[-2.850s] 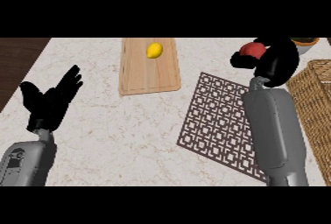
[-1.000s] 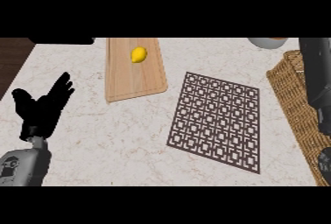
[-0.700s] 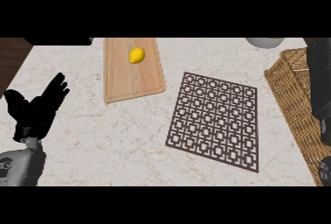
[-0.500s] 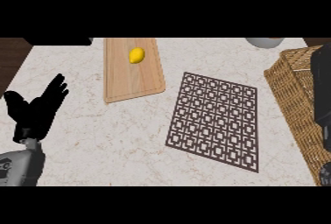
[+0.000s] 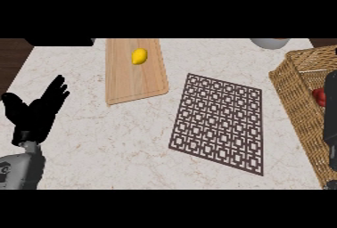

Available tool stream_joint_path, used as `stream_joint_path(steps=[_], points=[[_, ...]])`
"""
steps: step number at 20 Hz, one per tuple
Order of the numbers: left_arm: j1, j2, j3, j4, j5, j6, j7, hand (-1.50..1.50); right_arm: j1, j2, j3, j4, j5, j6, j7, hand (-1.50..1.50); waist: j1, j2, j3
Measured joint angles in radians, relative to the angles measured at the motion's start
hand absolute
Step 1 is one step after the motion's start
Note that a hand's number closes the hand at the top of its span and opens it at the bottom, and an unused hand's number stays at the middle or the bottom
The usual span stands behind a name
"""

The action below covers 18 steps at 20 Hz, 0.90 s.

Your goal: Pick the bell pepper from the placemat and place it in the basket

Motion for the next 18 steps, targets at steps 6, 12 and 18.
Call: stream_joint_path(steps=[6,12,18], points=[[0.013,-0.01,-0.006,-0.009,-0.007,0.003,-0.001,0.0,0.031,-0.001,0.009,-0.043,-0.071,-0.065,-0.032,-1.5,-0.001,-0.001,0.0],[0.005,-0.008,0.001,0.004,-0.009,0.006,-0.006,0.0,0.064,0.027,-0.027,-0.225,-0.067,-0.142,-0.009,-1.5,-0.013,-0.005,0.0],[0.023,0.0,0.012,-0.011,-0.005,0.009,0.009,0.0,0.181,0.16,-0.049,-0.549,-0.111,-0.181,-0.006,-1.5,-0.033,-0.016,-0.001]])
